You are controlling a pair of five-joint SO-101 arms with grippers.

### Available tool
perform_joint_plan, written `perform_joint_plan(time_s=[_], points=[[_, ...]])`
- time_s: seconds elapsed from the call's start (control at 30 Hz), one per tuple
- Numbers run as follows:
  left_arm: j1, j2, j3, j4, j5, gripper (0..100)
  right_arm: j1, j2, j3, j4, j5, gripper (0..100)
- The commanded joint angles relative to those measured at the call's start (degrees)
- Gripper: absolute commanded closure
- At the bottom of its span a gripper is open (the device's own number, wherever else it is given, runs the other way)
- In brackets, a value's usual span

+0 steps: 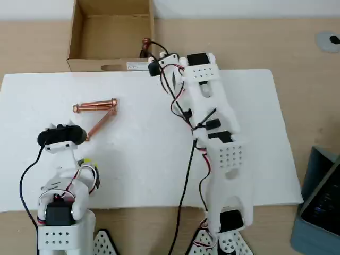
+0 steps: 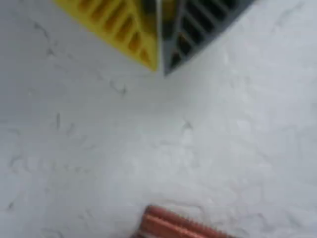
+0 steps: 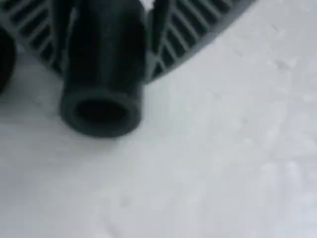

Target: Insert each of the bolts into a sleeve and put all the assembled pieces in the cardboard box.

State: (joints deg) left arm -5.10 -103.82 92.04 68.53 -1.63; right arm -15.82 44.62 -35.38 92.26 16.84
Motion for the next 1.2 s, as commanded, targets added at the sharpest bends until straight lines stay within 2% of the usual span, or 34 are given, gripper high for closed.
perform_joint_plan(time_s=[0.0,0.17,0.4,0.6,0.77,1.17], points=[[-0.09,-0.22,-0.18,-0.35,-0.18,100,0.31,-6.55,-5.76,4.48,-0.09,98.8],[-0.09,-0.22,-0.18,-0.35,-0.26,100,0.66,-13.23,-10.77,10.11,-0.09,98.8],[0.0,-0.22,-0.18,-0.35,-0.26,100,0.75,-26.77,-5.85,10.2,-0.18,98.8],[0.0,-0.22,-0.18,-0.35,-0.26,100,3.03,-43.91,6.29,10.2,-4.48,98.8],[-0.09,-0.22,-0.18,-0.35,-0.26,100,7.78,-58.86,20.62,10.11,-7.74,98.8],[-0.26,0.31,-6.33,0.18,-0.26,99,19.65,-86.9,53.14,4.92,-7.56,98.8]])
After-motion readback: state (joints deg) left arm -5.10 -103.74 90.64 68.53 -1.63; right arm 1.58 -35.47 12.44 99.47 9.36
